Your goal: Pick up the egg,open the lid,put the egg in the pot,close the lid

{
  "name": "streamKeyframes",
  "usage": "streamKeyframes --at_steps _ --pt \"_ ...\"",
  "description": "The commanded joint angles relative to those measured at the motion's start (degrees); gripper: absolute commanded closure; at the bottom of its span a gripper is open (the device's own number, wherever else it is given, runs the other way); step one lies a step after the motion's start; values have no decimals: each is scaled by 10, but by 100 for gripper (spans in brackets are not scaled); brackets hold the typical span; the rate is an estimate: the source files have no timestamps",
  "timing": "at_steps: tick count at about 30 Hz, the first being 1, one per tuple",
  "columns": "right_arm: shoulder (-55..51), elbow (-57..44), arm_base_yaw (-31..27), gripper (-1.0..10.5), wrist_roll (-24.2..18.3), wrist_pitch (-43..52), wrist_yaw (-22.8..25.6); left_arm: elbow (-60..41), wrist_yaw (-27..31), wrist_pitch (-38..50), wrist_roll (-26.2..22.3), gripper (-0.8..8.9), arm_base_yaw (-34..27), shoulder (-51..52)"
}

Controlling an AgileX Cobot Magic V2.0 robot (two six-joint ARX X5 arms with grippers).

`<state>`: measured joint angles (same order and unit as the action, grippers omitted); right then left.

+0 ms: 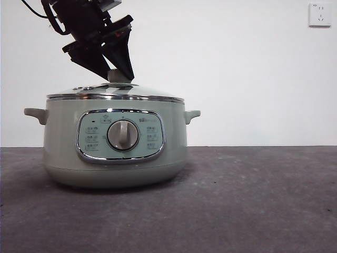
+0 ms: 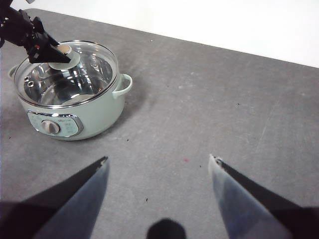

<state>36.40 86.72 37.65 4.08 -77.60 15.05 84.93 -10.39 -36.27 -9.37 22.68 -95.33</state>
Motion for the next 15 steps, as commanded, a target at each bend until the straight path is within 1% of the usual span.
streamKeyframes --at_steps 1,5,9,15 --pt "-3 -4 2 604 -2 -13 2 -16 -5 -34 17 491 2 -11" --pt "-3 -4 2 604 0 -13 2 -15 -10 -33 17 491 2 -9" --pt "-3 -4 2 604 0 -13 2 -14 -35 -33 23 491 2 -5" --pt "-3 -4 2 604 0 -13 2 -8 -35 -33 23 490 2 9"
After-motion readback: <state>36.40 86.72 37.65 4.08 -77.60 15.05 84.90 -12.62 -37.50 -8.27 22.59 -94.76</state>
